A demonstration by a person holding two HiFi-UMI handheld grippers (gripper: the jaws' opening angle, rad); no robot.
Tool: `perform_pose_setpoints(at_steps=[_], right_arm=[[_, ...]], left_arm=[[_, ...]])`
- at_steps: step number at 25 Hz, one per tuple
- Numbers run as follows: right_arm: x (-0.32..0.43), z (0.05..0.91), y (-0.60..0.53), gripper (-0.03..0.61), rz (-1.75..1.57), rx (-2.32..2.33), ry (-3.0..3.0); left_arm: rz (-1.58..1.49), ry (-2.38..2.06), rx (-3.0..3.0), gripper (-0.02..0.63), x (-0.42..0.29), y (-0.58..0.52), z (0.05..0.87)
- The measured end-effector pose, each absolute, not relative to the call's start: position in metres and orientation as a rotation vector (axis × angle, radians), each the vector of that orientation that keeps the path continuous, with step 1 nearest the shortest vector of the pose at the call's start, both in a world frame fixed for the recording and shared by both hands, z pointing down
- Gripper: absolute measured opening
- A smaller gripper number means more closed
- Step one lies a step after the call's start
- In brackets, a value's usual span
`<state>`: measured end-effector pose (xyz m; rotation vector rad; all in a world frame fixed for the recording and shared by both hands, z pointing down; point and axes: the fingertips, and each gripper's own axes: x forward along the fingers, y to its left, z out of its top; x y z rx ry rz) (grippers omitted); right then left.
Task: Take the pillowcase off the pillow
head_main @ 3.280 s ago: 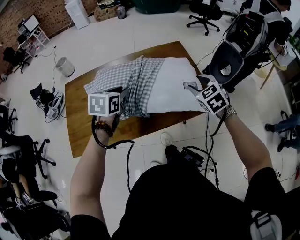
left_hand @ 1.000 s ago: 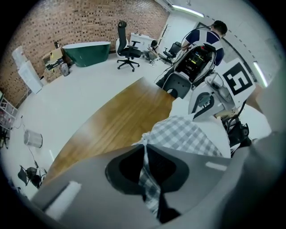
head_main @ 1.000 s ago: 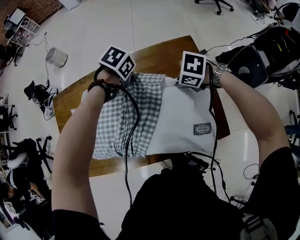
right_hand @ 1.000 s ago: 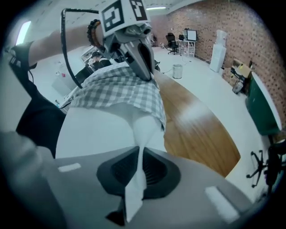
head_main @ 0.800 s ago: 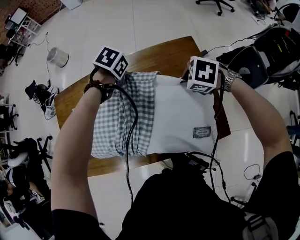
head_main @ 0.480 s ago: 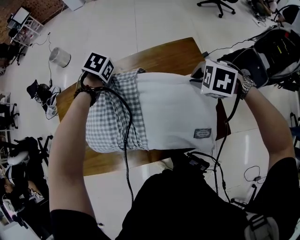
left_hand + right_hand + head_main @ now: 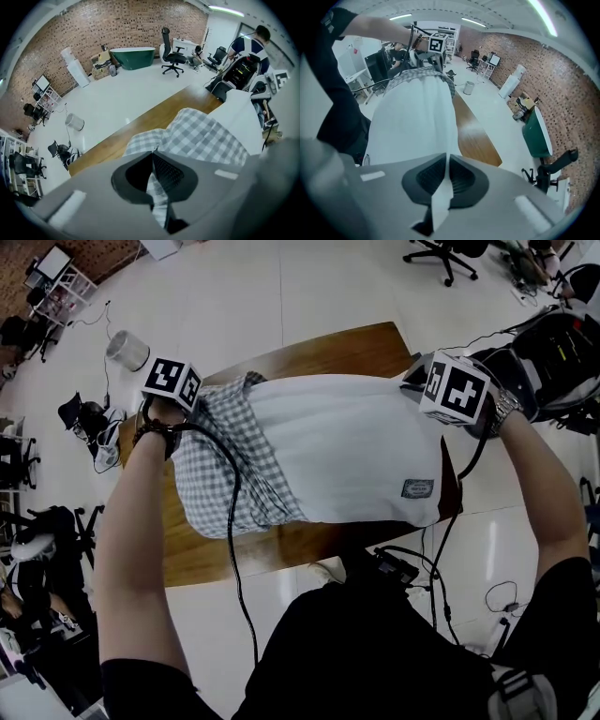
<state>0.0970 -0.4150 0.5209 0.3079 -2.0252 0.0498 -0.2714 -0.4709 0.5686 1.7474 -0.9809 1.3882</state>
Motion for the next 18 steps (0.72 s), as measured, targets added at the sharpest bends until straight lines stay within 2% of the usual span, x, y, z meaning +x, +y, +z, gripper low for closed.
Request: perform_pose_setpoints(at_steps=[12,18], right_arm=[[0.089,0.546,-0.424,0.023,0.016,0.338,-1.994],[0.091,0.551,-0.418,0.094,-0.043,0.388,-1.988]], left_arm=[[1.248,-1.016,1.919,0.015,-0.258,-0.465,0.558],[1.213,-1.061,2.02,0.083,-0.245,-0.454,0.549]])
